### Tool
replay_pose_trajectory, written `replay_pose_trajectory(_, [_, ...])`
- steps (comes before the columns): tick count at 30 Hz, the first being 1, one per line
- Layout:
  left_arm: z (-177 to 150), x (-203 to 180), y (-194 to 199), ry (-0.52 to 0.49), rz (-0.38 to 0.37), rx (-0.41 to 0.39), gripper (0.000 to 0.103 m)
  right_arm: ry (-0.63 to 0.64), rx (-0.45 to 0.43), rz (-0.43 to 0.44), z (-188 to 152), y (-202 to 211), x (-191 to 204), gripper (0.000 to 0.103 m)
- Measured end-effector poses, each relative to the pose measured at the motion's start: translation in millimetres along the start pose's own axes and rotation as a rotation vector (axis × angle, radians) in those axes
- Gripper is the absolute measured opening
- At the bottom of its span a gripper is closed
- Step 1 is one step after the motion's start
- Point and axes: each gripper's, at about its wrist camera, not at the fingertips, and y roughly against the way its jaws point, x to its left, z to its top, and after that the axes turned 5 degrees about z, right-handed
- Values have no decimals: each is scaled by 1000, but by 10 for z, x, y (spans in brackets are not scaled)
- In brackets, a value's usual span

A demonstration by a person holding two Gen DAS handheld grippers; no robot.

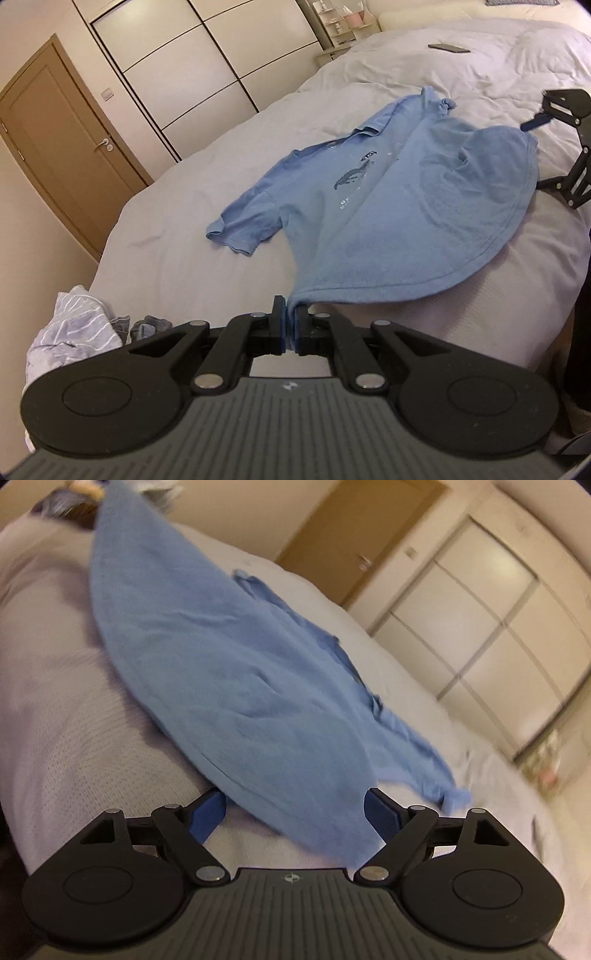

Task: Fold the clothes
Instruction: 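Grasp the T-shirt hem with the left gripper while the right gripper grasps another edge, lift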

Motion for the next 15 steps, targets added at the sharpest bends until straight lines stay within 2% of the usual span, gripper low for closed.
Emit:
replay_pose_trajectory(4, [23, -8, -41, -2, 4, -14, 3, 146, -24, -17, 17, -114, 87, 83])
replay_pose_trajectory(6, [43, 11, -76, 2, 14, -23, 3, 196, -26, -12, 17, -166, 68, 75])
replay_pose_trajectory(7, [51, 30, -73, 6, 17, -26, 3, 211, -17, -8, 35, -181, 54, 56])
replay_pose_trajectory(8, [61, 47, -66, 11, 19, -31, 3, 225, -8, -5, 53, -195, 41, 47])
replay_pose_trajectory(9, [76, 62, -50, 15, 20, -39, 3, 239, 3, -8, 69, -204, 21, 26])
replay_pose_trajectory(10, [90, 77, -34, 19, 22, -48, 3, 251, 19, -26, 79, -198, -13, 0])
replay_pose_trajectory(13, [159, 70, 69, 16, 15, -87, 2, 241, 56, -84, 93, -18, -200, 0])
replay_pose_trajectory(15, [199, 15, 181, 3, -20, -122, 2, 218, 76, -153, 89, 266, -373, 0])
